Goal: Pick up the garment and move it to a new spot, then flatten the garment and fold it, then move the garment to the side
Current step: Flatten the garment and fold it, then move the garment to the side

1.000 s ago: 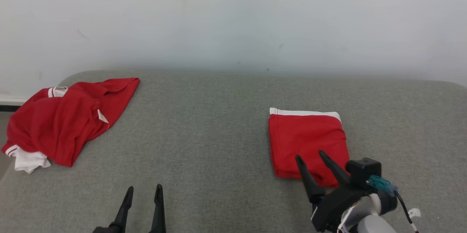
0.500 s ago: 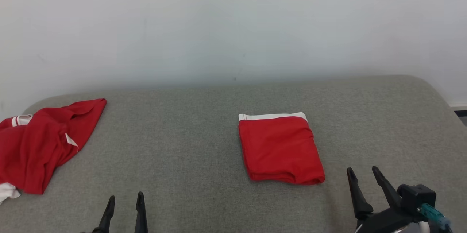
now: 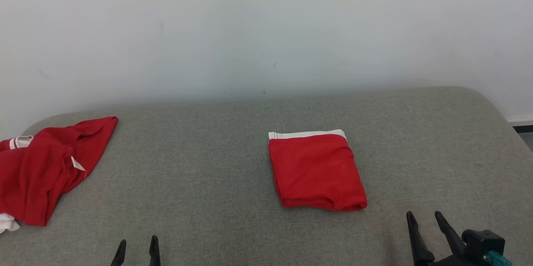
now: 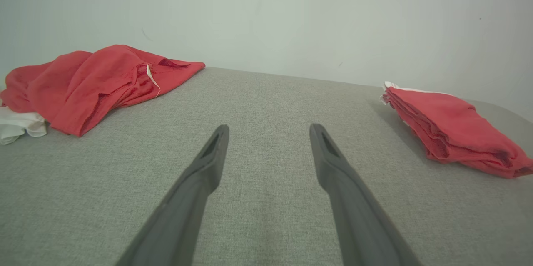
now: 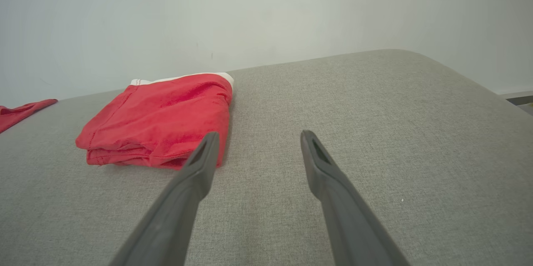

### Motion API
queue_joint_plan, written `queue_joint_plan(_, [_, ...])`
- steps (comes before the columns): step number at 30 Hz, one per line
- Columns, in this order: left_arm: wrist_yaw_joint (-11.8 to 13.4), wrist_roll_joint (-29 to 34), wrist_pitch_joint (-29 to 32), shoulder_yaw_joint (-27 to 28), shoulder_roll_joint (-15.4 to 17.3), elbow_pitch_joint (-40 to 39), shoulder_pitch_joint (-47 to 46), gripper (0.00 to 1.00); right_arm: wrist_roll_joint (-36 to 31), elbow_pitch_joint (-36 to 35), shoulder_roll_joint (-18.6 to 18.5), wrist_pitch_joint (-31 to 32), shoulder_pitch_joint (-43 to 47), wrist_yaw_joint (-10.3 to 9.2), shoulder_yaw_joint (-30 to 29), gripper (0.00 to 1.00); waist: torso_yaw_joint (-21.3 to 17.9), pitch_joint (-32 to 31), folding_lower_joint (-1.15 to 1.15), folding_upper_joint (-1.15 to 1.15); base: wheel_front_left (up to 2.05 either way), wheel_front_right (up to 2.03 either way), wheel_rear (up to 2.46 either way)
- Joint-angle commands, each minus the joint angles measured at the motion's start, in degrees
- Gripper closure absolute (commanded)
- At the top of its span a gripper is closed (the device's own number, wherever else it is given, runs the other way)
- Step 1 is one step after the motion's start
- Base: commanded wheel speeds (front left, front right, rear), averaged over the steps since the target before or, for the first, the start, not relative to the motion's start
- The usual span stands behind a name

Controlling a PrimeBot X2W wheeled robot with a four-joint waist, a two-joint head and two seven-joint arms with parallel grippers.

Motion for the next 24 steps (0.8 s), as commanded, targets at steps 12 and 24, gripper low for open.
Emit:
queue_joint_plan(12, [-0.37,0.35,-0.18,-0.17,-0.05,0.24,-0.51,0.00,1.24,1.37,0.37,-1.11,-1.40,-0.13,2.16,0.00,-0.13,0.54,0.00,-0.01,0.00,0.00,0.00])
queue_joint_plan(24, [-0.16,0.45,-0.18,0.33,-0.05,-1.27,-0.94,0.00,0.81,0.52,0.04,-1.78,-2.09,-0.13,2.67,0.00,0.21,0.96,0.00,-0.01,0.00,0.00,0.00])
